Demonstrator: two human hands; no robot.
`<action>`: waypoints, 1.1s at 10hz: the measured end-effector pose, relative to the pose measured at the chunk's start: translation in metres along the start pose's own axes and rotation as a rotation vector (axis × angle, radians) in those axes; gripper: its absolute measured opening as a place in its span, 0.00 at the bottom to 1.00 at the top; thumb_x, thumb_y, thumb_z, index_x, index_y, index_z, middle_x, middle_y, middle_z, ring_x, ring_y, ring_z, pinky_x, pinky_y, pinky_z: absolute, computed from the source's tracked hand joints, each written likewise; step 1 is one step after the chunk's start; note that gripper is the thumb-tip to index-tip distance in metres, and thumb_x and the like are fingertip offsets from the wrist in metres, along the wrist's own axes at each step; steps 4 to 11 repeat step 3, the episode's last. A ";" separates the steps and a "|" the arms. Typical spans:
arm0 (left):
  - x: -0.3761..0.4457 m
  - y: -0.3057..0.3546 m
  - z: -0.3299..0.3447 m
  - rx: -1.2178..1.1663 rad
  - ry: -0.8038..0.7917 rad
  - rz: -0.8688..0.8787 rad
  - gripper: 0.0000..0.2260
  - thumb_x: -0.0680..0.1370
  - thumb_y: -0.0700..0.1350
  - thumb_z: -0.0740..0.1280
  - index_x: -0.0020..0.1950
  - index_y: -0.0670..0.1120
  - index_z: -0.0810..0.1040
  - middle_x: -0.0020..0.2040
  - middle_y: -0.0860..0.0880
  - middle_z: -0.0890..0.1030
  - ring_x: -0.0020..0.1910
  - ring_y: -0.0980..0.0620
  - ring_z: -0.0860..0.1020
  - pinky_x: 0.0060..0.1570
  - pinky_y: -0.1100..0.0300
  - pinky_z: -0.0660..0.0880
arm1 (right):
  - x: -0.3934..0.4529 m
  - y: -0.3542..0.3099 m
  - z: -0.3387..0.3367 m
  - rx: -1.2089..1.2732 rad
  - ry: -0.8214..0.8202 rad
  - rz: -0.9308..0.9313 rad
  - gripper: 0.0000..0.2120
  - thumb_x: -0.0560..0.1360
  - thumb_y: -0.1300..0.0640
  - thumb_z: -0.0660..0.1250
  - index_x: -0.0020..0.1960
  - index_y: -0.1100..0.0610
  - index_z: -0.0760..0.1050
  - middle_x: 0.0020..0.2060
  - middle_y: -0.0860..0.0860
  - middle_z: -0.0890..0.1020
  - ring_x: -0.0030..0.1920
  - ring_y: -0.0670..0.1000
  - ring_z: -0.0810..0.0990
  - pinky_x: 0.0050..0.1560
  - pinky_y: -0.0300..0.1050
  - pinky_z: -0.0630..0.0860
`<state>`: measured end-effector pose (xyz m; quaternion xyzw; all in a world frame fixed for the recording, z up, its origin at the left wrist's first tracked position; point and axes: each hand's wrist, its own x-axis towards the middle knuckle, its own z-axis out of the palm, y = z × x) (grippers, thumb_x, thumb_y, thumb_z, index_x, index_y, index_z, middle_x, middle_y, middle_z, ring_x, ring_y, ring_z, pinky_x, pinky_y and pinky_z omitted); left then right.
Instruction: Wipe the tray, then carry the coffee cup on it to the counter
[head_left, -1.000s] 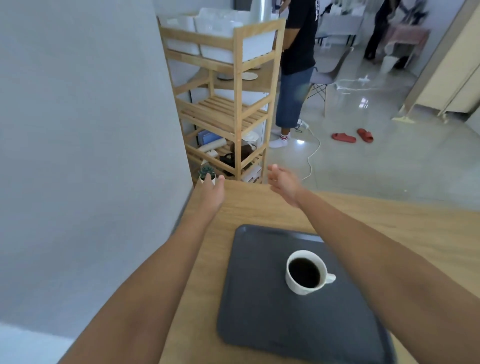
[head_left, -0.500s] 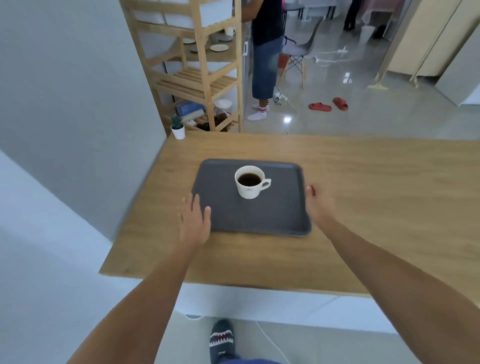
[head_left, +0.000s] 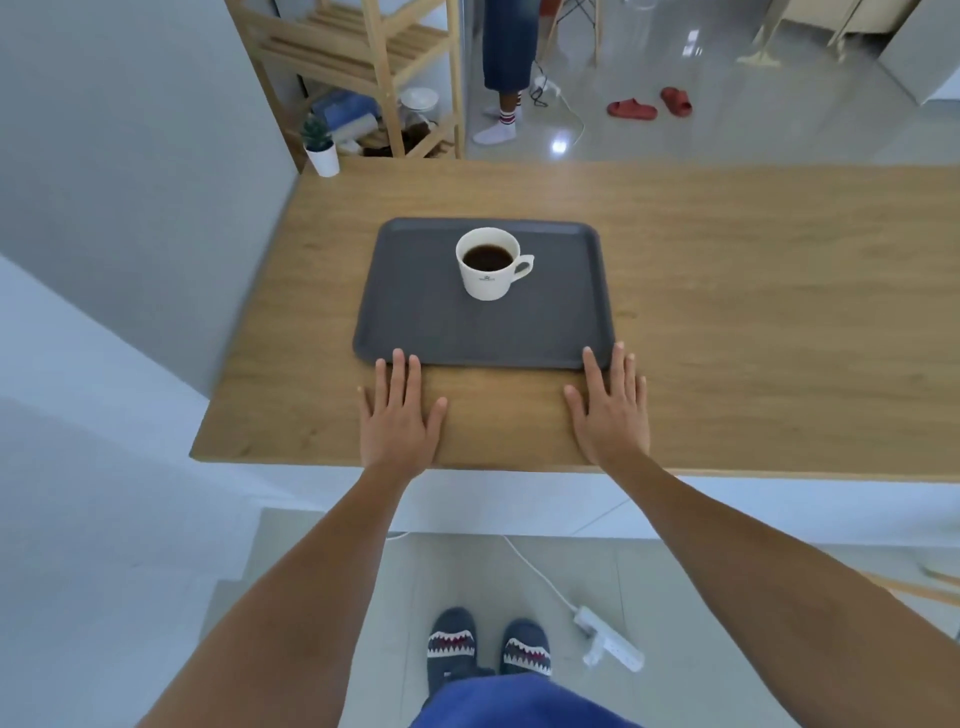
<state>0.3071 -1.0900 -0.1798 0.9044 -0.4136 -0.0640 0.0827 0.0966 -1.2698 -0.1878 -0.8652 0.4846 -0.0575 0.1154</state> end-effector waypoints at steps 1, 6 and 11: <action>0.001 0.000 0.000 0.009 0.006 0.001 0.31 0.80 0.62 0.43 0.79 0.47 0.46 0.81 0.49 0.46 0.79 0.45 0.45 0.75 0.40 0.49 | -0.002 -0.002 -0.004 0.018 -0.014 0.011 0.29 0.80 0.39 0.43 0.78 0.47 0.46 0.79 0.58 0.47 0.78 0.59 0.46 0.76 0.58 0.49; 0.000 -0.003 0.004 -0.017 0.071 0.004 0.31 0.80 0.62 0.45 0.79 0.48 0.49 0.80 0.49 0.50 0.79 0.45 0.48 0.74 0.39 0.53 | -0.015 -0.019 -0.048 0.559 0.070 0.129 0.29 0.81 0.45 0.54 0.78 0.50 0.49 0.79 0.56 0.51 0.78 0.56 0.50 0.75 0.56 0.54; 0.000 -0.003 0.004 -0.017 0.071 0.004 0.31 0.80 0.62 0.45 0.79 0.48 0.49 0.80 0.49 0.50 0.79 0.45 0.48 0.74 0.39 0.53 | -0.015 -0.019 -0.048 0.559 0.070 0.129 0.29 0.81 0.45 0.54 0.78 0.50 0.49 0.79 0.56 0.51 0.78 0.56 0.50 0.75 0.56 0.54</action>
